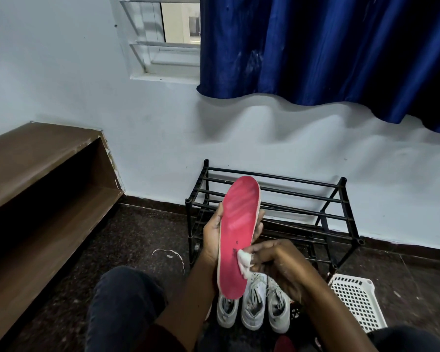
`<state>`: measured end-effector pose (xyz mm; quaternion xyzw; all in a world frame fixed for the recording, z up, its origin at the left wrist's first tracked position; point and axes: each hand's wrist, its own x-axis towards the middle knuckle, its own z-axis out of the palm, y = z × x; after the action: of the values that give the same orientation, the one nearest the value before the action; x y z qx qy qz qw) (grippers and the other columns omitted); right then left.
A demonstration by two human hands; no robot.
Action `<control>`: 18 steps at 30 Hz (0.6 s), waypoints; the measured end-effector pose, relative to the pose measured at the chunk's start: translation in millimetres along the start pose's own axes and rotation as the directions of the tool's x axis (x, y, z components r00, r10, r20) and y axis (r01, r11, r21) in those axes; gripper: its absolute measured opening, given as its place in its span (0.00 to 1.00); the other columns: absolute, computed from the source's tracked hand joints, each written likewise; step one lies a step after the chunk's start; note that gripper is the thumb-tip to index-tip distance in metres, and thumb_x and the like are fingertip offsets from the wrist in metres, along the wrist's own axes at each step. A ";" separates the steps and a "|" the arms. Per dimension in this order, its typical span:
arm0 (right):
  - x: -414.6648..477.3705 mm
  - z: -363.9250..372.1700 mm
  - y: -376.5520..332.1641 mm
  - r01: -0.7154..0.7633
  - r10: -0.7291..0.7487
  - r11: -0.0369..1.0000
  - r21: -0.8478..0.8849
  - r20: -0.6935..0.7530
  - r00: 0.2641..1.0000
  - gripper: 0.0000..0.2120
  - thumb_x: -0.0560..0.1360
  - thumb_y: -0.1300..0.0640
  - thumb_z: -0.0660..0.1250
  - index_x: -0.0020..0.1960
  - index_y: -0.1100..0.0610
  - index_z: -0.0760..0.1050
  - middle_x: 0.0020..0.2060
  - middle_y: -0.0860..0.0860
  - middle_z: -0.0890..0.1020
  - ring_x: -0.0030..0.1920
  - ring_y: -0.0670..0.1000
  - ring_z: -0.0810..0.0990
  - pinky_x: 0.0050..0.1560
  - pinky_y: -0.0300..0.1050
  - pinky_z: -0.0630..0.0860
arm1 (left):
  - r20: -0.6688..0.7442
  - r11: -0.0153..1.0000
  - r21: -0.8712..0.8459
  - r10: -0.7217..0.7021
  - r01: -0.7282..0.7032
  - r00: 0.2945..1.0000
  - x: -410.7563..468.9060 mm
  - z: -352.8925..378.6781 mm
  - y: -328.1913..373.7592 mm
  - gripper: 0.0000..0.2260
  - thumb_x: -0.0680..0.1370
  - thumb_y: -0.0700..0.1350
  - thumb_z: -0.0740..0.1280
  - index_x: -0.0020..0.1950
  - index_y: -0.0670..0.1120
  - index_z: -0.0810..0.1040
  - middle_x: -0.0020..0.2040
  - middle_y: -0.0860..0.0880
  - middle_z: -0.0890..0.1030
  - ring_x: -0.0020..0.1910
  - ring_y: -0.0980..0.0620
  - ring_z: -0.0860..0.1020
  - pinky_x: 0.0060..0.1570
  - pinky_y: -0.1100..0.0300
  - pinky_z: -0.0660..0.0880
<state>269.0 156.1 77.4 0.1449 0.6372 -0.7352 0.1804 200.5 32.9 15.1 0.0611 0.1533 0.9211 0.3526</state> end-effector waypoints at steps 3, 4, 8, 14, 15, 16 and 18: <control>-8.6 -0.2 7.7 0.071 -0.077 0.986 -0.152 -0.028 0.997 0.06 0.69 0.74 0.64 0.41 0.70 0.79 0.35 0.63 0.79 0.33 0.55 0.77 0.35 0.42 0.77 | -0.086 1.000 0.001 0.008 -0.008 0.996 0.8 1.0 -1.0 0.33 0.70 0.55 0.73 0.68 0.36 0.70 0.59 0.34 0.76 0.46 0.40 0.80 0.46 0.52 0.79; -11.4 -0.7 5.9 0.136 -0.155 0.952 -0.276 -0.047 0.987 0.05 0.70 0.71 0.66 0.40 0.66 0.81 0.35 0.60 0.81 0.33 0.53 0.79 0.38 0.42 0.78 | -0.102 1.000 -0.010 0.017 -0.018 0.995 2.1 -1.2 -2.6 0.33 0.70 0.56 0.73 0.67 0.37 0.71 0.59 0.34 0.76 0.46 0.40 0.81 0.46 0.52 0.79; -9.4 6.7 -13.5 0.365 -0.499 0.649 -0.668 -0.012 0.866 0.04 0.71 0.61 0.71 0.43 0.54 0.83 0.36 0.44 0.81 0.34 0.39 0.77 0.38 0.30 0.71 | -0.131 0.997 0.004 0.071 -0.072 0.989 0.0 -0.4 -12.5 0.28 0.67 0.56 0.73 0.54 0.33 0.80 0.48 0.34 0.81 0.45 0.39 0.82 0.43 0.49 0.80; 18.7 19.4 -15.8 0.428 -0.632 0.376 -0.822 0.110 0.767 0.09 0.73 0.64 0.68 0.52 0.58 0.82 0.47 0.54 0.81 0.46 0.50 0.79 0.46 0.30 0.66 | -0.151 0.993 0.051 0.111 -0.104 0.982 1.1 1.5 -16.8 0.25 0.54 0.45 0.84 0.44 0.33 0.82 0.40 0.37 0.83 0.39 0.43 0.83 0.38 0.54 0.81; 18.5 21.6 -12.2 0.422 -0.615 0.363 -0.831 0.126 0.778 0.10 0.74 0.63 0.67 0.53 0.58 0.82 0.48 0.55 0.81 0.48 0.52 0.79 0.48 0.31 0.65 | -0.169 0.993 0.044 0.113 -0.107 0.979 0.5 4.6 -15.4 0.26 0.51 0.43 0.84 0.43 0.33 0.82 0.38 0.37 0.82 0.36 0.43 0.83 0.36 0.55 0.81; 16.7 23.6 -7.7 0.420 -0.593 0.348 -0.838 0.150 0.791 0.10 0.74 0.63 0.67 0.54 0.58 0.81 0.49 0.54 0.79 0.49 0.53 0.78 0.48 0.31 0.65 | -0.188 0.994 0.035 0.112 -0.107 0.976 -1.0 6.0 -13.6 0.26 0.51 0.42 0.84 0.43 0.32 0.82 0.37 0.36 0.82 0.34 0.43 0.83 0.33 0.55 0.81; 10.6 26.9 2.4 0.425 -0.546 0.302 -0.853 0.211 0.811 0.12 0.72 0.63 0.68 0.55 0.59 0.80 0.51 0.54 0.78 0.50 0.53 0.78 0.49 0.31 0.65 | -0.184 0.997 -0.018 0.069 -0.073 0.980 -4.9 8.1 -11.9 0.23 0.57 0.41 0.80 0.45 0.29 0.81 0.40 0.31 0.81 0.37 0.37 0.83 0.33 0.48 0.81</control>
<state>261.0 128.4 74.6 -0.1233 0.9406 -0.3138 -0.0407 213.5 39.9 18.9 -0.0229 0.1716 0.9366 0.3045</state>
